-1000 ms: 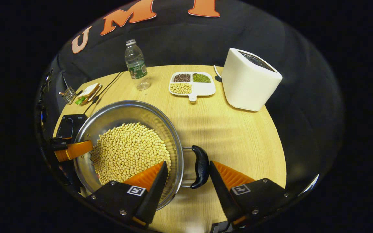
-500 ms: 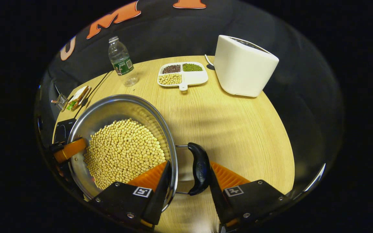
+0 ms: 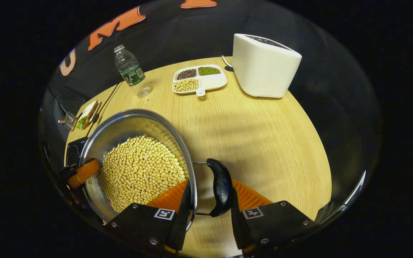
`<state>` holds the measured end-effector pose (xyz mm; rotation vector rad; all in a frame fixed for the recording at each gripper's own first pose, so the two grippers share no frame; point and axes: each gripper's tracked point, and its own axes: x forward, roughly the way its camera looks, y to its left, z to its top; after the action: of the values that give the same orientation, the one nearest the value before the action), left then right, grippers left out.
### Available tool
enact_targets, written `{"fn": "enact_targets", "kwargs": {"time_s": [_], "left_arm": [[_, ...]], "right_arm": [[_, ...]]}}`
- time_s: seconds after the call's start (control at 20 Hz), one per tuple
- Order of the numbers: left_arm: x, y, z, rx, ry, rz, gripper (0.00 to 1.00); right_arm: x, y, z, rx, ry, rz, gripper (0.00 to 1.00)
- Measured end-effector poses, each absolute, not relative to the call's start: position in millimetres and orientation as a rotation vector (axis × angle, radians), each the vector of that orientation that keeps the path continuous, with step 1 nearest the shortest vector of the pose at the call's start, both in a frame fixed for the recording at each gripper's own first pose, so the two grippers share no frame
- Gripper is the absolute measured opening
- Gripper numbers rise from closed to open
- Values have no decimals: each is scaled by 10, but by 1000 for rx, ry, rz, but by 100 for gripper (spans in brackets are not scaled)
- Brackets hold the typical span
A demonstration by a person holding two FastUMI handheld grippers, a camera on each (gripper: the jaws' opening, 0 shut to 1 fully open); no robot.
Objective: First push the handle of the pot to place it horizontally, then grasp the pot with both hands and set it on the induction cooktop.
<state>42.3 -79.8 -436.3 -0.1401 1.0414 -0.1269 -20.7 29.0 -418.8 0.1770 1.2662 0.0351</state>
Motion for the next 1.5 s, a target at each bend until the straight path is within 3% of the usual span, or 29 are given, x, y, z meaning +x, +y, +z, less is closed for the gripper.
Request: {"fn": "enact_targets", "kwargs": {"time_s": [0.1,0.2,0.25,0.85,1.35,1.4,1.5], "left_arm": [[447,-742,-4215,-128,1012,-112,68],[447,-670,-4048,-103,984,-101,67],[443,-635,-3970,-99,972,-89,67],[104,86,-2960,-151,875,130,67],[37,1118,-2865,-142,875,176,67],[61,1275,-2870,-139,871,173,67],[132,1613,-2879,-136,864,175,67]], "right_arm": [[-190,317,-4073,188,1242,43,53],[-159,340,-3932,189,1219,58,49],[-134,355,-3856,193,1205,70,53],[85,834,-2904,143,1071,265,51],[56,1856,-2573,130,1045,309,51],[45,2010,-2539,132,1046,313,46],[67,2330,-2500,137,1042,315,51]]}}
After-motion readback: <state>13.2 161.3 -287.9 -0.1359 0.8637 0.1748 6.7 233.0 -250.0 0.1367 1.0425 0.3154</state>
